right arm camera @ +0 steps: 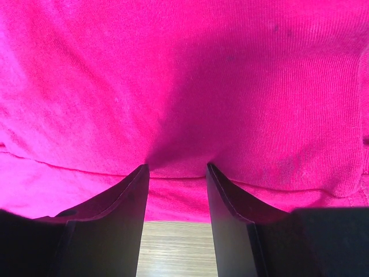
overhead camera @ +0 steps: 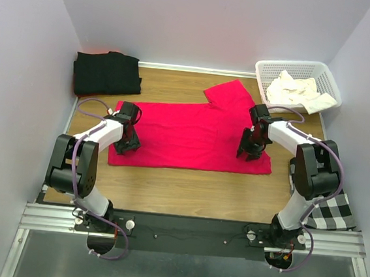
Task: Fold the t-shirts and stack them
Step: Fold the flattened tshirt in 1/3 of the way
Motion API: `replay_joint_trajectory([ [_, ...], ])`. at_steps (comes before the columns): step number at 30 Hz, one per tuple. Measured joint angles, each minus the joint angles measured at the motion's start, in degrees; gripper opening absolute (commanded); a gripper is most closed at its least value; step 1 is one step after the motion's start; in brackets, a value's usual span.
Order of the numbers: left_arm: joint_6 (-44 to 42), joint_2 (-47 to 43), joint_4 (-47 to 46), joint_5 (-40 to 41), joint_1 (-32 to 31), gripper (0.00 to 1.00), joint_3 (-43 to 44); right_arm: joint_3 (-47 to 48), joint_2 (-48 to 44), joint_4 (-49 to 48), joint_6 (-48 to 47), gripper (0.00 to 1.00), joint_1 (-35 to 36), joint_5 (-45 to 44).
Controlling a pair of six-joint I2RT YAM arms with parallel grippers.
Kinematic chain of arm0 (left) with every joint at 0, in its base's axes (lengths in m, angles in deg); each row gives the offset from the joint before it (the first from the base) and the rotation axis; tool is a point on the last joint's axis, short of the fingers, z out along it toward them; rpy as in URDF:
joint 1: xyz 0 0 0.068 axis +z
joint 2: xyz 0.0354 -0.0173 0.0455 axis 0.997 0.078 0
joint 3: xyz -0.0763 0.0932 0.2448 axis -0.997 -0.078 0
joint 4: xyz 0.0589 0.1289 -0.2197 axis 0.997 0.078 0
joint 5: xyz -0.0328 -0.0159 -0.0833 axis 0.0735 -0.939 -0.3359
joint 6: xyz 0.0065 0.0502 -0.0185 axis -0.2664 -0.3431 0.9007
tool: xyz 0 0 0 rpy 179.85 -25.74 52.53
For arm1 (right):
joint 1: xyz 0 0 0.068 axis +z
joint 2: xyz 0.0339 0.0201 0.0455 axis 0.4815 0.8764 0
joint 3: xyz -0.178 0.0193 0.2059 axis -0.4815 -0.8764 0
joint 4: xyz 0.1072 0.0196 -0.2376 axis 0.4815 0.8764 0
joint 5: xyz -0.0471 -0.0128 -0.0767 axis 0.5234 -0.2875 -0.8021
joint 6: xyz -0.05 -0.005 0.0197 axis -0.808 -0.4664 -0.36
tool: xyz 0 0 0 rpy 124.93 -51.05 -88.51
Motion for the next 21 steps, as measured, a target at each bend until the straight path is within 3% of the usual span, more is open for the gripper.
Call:
replay_joint_trajectory([
  [21, 3.43, -3.21, 8.17, -0.52, -0.39, 0.57, -2.12, -11.63, -9.38, -4.26, 2.54, 0.53, 0.0, 2.01],
])
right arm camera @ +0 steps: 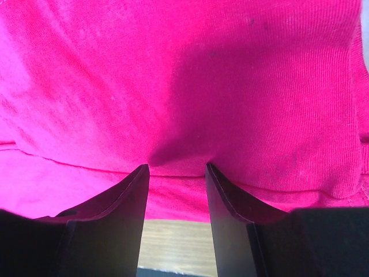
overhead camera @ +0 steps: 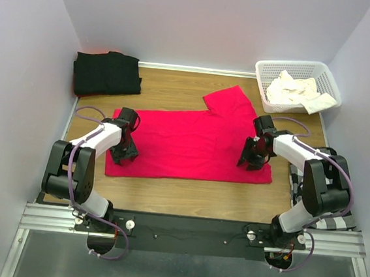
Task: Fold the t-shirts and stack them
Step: Fold the flattened tshirt in 1/3 of the way, then grap the side of the flattened tshirt furthest away from the robot with both arms
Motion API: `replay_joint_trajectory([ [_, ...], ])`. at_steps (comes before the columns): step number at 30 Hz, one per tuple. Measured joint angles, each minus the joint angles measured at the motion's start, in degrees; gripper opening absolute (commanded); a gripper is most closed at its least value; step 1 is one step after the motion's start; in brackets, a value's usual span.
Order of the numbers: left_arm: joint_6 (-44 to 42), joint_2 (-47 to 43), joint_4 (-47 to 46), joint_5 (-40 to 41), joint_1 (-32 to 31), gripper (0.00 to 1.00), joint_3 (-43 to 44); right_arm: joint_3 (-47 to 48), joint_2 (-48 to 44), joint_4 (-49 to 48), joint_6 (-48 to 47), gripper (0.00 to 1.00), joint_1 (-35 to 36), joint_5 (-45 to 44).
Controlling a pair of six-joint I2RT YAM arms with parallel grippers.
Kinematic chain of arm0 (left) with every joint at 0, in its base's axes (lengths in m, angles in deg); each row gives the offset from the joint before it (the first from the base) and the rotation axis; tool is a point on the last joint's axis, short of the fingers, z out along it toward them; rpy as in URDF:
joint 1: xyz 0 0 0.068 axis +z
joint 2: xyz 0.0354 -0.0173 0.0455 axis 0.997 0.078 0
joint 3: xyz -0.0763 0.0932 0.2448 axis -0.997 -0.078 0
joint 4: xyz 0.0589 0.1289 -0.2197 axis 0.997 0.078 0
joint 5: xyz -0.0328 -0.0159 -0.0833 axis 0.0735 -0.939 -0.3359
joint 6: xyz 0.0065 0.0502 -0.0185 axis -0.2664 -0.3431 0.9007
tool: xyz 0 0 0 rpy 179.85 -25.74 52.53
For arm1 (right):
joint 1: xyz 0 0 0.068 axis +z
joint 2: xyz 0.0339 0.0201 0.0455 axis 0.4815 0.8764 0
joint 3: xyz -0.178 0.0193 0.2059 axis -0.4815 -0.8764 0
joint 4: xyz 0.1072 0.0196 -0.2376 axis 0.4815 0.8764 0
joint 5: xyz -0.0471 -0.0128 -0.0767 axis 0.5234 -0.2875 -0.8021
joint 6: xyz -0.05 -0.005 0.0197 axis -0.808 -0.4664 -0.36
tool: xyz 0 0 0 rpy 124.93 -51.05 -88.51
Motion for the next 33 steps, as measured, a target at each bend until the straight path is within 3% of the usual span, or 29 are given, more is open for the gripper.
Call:
replay_joint_trajectory([
  [8, -0.13, -1.31, 5.49, 0.2, -0.35, 0.57, -0.02, -3.13, -3.32, 3.58, 0.39, 0.53, 0.0, 1.44],
  [15, -2.91, -3.74, 9.2, 4.44, -0.28, 0.57, 11.26, -1.01, -5.55, 9.86, 0.31, 0.53, 0.0, 1.11],
  [17, -4.33, -3.98, 8.15, 5.49, -0.11, 0.62, 15.63, 1.64, -5.66, 10.62, 0.31, 0.53, 0.0, 0.9],
  [24, -9.49, 0.37, 0.35, 6.23, 3.54, 0.98, 22.21, 12.46, -4.11, 10.71, -0.13, 0.53, 0.0, -1.46],
  [29, -12.28, 9.01, -4.57, 5.55, 7.17, 0.98, 25.94, 17.18, -1.03, 9.62, -0.35, 0.53, 0.0, -2.56],
  [33, -13.09, 16.61, -7.96, 5.09, 9.01, 0.9, 30.91, 18.08, 0.42, 8.46, -0.33, 0.53, 0.0, -2.89],
])
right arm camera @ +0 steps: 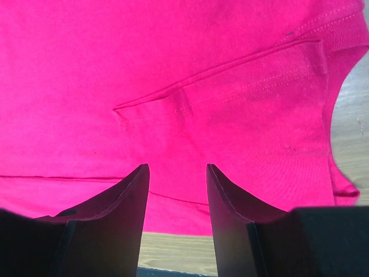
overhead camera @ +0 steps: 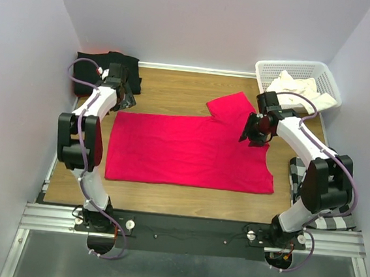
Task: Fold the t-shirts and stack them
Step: Grap the side of the flattened tshirt furthest away from the robot with both arms
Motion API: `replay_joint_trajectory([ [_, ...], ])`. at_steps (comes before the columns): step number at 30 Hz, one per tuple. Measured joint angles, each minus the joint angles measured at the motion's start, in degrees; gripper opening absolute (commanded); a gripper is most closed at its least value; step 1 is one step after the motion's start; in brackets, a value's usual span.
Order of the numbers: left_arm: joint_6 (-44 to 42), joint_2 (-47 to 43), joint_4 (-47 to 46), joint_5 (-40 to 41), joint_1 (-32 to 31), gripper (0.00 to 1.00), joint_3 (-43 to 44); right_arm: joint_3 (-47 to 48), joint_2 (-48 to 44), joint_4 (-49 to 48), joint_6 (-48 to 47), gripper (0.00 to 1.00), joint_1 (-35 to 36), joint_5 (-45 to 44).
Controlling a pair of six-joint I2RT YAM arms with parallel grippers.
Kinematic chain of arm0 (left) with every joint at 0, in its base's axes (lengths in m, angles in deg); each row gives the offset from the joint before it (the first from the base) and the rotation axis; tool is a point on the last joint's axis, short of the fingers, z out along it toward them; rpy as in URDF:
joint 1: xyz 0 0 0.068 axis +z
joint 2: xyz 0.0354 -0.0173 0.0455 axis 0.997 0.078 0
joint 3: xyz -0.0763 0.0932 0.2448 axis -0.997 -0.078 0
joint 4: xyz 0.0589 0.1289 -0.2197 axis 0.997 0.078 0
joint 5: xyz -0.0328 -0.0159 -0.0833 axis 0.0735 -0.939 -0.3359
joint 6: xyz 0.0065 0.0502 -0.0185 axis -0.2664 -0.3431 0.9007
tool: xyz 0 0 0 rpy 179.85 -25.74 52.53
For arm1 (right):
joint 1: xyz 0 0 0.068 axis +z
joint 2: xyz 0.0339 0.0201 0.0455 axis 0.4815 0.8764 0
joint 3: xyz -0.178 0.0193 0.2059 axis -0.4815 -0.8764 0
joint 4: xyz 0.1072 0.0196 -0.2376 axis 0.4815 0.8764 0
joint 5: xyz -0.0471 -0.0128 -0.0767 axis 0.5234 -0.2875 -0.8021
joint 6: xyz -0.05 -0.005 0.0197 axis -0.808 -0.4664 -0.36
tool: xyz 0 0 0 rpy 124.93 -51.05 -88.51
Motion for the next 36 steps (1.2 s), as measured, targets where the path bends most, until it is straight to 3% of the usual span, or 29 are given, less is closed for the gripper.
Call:
replay_joint_trajectory([
  [7, -1.18, 10.49, -1.33, -0.81, 0.59, 0.64, 9.16, -0.22, 0.24, -1.01, 0.02, 0.53, 0.0, -0.07],
  [26, -0.96, 15.89, -2.01, -1.14, 1.68, 0.57, 8.37, -3.87, 0.22, -1.99, 1.92, 0.53, 0.0, -0.48],
  [29, -0.96, 16.15, -2.38, -1.14, 1.97, 0.49, 8.57, -3.89, 0.22, -2.1, 2.14, 0.53, 0.0, -0.48],
  [33, -1.14, 16.46, -3.37, -1.14, 2.05, 0.24, 8.79, -3.89, 0.22, -2.1, 2.19, 0.53, 0.0, -0.48],
  [36, -1.49, 16.52, -3.74, -1.11, 2.08, 0.17, 8.76, -3.89, 0.22, -2.1, 2.19, 0.53, 0.0, -0.48],
])
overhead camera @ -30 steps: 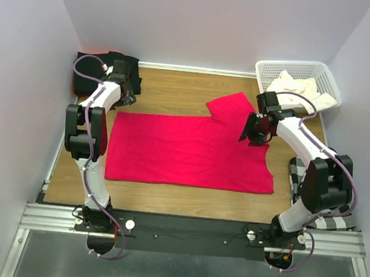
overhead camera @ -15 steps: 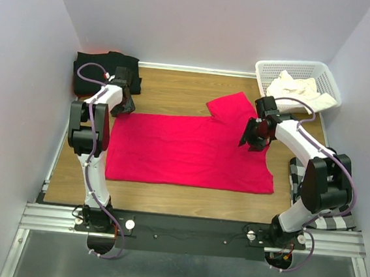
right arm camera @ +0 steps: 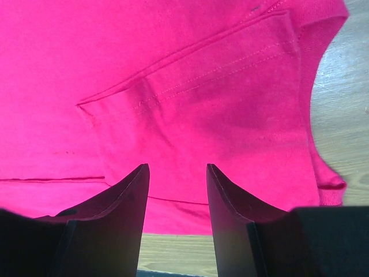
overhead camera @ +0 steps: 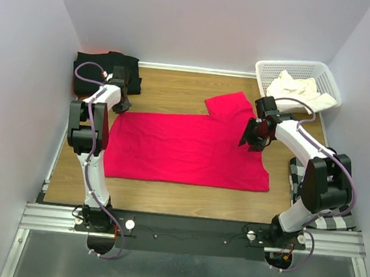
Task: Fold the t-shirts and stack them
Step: Grap the side of the flattened tshirt furthest away from the robot with both arms
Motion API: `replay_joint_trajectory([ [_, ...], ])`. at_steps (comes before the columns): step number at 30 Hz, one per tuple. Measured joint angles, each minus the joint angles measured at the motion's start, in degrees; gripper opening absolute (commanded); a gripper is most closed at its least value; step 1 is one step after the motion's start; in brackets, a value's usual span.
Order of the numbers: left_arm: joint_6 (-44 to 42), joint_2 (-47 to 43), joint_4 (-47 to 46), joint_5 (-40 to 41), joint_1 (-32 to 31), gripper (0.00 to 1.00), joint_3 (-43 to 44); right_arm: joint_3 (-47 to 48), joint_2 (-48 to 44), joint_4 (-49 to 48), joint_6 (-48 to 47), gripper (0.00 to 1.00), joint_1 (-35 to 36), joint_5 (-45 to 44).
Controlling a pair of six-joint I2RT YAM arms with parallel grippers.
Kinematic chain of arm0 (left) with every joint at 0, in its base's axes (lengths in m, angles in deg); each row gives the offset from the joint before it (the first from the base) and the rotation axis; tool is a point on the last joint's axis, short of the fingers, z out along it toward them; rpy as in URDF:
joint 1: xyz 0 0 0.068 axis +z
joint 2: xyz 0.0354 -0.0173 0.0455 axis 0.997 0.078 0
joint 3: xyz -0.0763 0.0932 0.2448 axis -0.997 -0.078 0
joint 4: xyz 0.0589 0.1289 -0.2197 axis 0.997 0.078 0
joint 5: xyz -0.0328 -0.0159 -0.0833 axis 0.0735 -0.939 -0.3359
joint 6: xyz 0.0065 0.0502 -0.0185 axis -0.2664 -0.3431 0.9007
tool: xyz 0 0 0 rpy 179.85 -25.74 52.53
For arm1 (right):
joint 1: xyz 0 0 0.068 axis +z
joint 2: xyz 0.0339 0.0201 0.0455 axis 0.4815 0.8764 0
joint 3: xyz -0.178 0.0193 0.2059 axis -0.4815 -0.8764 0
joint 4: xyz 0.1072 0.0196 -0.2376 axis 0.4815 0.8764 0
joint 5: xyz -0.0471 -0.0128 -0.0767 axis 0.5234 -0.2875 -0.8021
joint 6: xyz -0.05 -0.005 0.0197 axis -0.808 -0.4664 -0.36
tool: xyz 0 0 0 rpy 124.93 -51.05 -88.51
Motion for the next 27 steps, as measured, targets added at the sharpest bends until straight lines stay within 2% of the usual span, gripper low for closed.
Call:
replay_joint_trajectory([
  [6, -0.2, -0.02, -0.44, 0.0, 0.2, 0.17, -0.39, 1.18, 0.57, 0.22, -0.04, 0.53, 0.0, -1.92],
  [12, -0.96, -0.44, -1.07, 0.02, 0.2, 0.31, -1.05, 13.18, 9.46, 0.07, -1.18, 0.53, 0.0, -5.81],
  [17, -1.86, -1.09, -1.27, 0.07, 0.39, 0.38, -1.81, 22.1, 16.55, -1.03, -2.01, 0.53, 0.0, -6.8],
  [18, -1.99, -1.29, -1.09, 0.22, 0.46, 0.42, -1.97, 22.69, 17.03, -1.16, -2.05, 0.53, 0.0, -6.8],
  [20, -2.27, -1.53, -0.37, 0.59, 0.48, 0.43, -2.01, 23.02, 17.33, -1.27, -2.16, 0.53, 0.0, -6.78],
  [21, -2.29, -1.62, 0.02, 0.83, 0.48, 0.5, -2.01, 23.02, 17.33, -1.22, -2.19, 0.53, 0.0, -6.78],
  [27, -2.45, -1.75, 1.55, 3.82, 0.48, 0.57, -1.99, 22.73, 17.33, -1.29, -2.6, 0.53, 0.0, -6.75],
])
